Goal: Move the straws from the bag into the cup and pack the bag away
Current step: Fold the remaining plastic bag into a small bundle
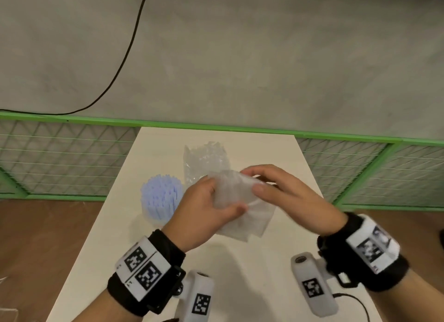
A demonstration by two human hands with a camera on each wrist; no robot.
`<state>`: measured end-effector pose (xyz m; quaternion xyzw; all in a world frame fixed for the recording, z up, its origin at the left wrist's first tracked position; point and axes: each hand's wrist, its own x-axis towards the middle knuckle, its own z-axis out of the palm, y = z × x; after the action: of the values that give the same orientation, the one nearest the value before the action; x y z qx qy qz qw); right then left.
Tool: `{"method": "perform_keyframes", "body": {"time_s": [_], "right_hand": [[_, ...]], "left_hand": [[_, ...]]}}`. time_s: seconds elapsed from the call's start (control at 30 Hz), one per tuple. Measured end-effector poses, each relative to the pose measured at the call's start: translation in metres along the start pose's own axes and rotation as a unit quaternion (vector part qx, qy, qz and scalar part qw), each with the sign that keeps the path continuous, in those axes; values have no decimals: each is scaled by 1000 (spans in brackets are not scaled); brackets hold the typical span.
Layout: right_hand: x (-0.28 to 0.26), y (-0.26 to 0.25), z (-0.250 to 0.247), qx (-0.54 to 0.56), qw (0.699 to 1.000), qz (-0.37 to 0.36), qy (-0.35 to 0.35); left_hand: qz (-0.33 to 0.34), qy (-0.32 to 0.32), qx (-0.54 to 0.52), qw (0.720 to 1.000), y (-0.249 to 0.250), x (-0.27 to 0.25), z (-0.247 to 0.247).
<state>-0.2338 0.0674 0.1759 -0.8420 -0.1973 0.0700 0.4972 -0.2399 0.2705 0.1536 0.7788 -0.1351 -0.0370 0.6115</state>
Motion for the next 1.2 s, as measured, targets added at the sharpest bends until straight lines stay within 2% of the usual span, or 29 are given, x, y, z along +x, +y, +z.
{"method": "perform_keyframes", "body": {"time_s": [0.07, 0.13, 0.27, 0.33, 0.43, 0.53, 0.6, 0.67, 0.7, 0.77, 0.8, 0.83, 0.87, 0.93, 1.0, 1.1, 1.2], "right_hand": [[3, 4, 23, -133, 983, -42, 119], [5, 6, 36, -205, 959, -64, 187], [6, 4, 30, -342, 911, -86, 215], [7, 2, 28, -348, 910, -97, 203], [11, 0, 20, -255, 949, -106, 152], [18, 5, 16, -213, 964, -84, 132], [20, 12, 21, -179, 965, -65, 180], [20, 11, 29, -21, 970, -1, 243], [19, 7, 33, 100, 965, 50, 239], [15, 1, 38, 310, 927, 150, 149], [13, 0, 40, 357, 909, 177, 122], [13, -1, 40, 372, 901, 185, 125], [14, 2, 41, 358, 904, 170, 159], [18, 8, 40, 269, 927, 91, 245], [18, 11, 32, 158, 948, 11, 275], [13, 10, 17, -7, 972, -54, 231], [13, 2, 11, -113, 975, -97, 166]], "left_hand": [[15, 36, 21, 999, 1, -1, 8], [14, 58, 18, 998, 0, -1, 12], [22, 75, 6, 997, -2, -4, 11], [20, 78, -8, 997, -3, -3, 9], [18, 30, -66, 997, -3, -2, 8], [23, 9, -109, 994, -2, -2, 8], [34, 16, -118, 992, -1, -1, 8], [52, 33, -114, 992, -1, -1, 8], [60, 40, -117, 991, -1, -1, 10], [74, 52, -133, 987, 0, -2, 12], [81, 55, -147, 984, 0, -3, 13], [88, 56, -166, 981, 0, -3, 13], [92, 52, -183, 977, -1, -3, 13], [92, 37, -180, 979, -2, -3, 12], [65, -2, -159, 985, -3, -2, 6], [-2, -113, -181, 977, 3, 0, -9], [-39, -189, -110, 975, 4, 5, -14]]}}
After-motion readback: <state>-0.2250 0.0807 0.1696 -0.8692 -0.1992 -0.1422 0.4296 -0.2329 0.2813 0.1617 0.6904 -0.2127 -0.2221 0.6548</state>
